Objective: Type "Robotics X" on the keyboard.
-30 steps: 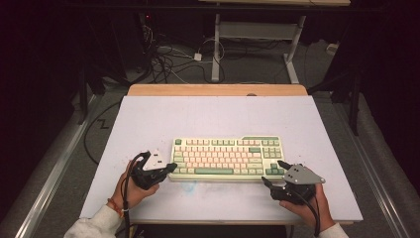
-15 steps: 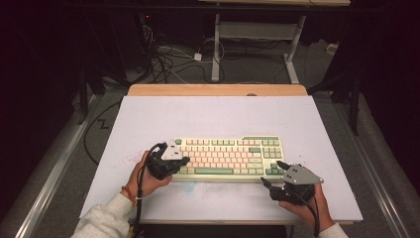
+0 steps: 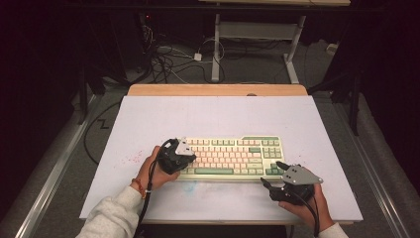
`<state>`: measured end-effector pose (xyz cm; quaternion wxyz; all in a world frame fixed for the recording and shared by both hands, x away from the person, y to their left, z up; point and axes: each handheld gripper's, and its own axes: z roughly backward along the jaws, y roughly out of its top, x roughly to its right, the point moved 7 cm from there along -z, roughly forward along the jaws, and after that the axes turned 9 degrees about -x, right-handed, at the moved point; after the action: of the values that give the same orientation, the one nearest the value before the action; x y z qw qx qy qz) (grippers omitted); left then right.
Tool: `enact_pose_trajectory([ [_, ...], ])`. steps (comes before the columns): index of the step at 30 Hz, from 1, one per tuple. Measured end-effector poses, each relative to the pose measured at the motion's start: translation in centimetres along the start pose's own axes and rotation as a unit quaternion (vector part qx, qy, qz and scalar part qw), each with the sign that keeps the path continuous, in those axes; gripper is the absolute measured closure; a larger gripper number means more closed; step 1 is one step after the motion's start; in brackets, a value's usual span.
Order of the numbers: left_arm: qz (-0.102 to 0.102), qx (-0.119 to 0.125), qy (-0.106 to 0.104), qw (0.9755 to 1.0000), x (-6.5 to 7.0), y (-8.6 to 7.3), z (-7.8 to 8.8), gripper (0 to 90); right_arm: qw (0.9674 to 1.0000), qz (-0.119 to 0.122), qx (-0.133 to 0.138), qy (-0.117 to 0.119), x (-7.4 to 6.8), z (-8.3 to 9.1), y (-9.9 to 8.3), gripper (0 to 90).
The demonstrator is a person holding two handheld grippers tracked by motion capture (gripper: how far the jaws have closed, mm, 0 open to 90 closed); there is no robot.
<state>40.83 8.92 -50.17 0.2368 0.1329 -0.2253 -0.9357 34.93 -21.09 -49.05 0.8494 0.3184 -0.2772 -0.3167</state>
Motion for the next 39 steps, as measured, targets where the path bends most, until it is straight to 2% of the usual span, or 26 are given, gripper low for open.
enact_pose_trajectory([
  [19, -0.002, -0.005, 0.002, 1.0000, -0.2, 0.2, -0.5, 87.2, 1.0000, -0.001, -0.001, 0.003, -0.1, 0.0, 0.0, 27.3],
  [21, -0.005, -0.016, -0.001, 0.9999, -0.2, 0.1, -0.7, 87.3, 1.0000, -0.001, -0.002, 0.003, -0.1, 0.0, 0.0, 27.4],
  [26, -0.011, -0.011, 0.007, 0.9999, 0.0, 0.2, -0.5, 87.3, 1.0000, 0.001, -0.004, 0.004, -0.1, -0.1, -0.1, 27.4],
  [39, -0.012, 0.011, 0.021, 0.9997, -0.1, 0.5, 0.6, 86.7, 1.0000, 0.000, 0.000, 0.000, 0.1, 0.1, 0.0, 27.6],
])
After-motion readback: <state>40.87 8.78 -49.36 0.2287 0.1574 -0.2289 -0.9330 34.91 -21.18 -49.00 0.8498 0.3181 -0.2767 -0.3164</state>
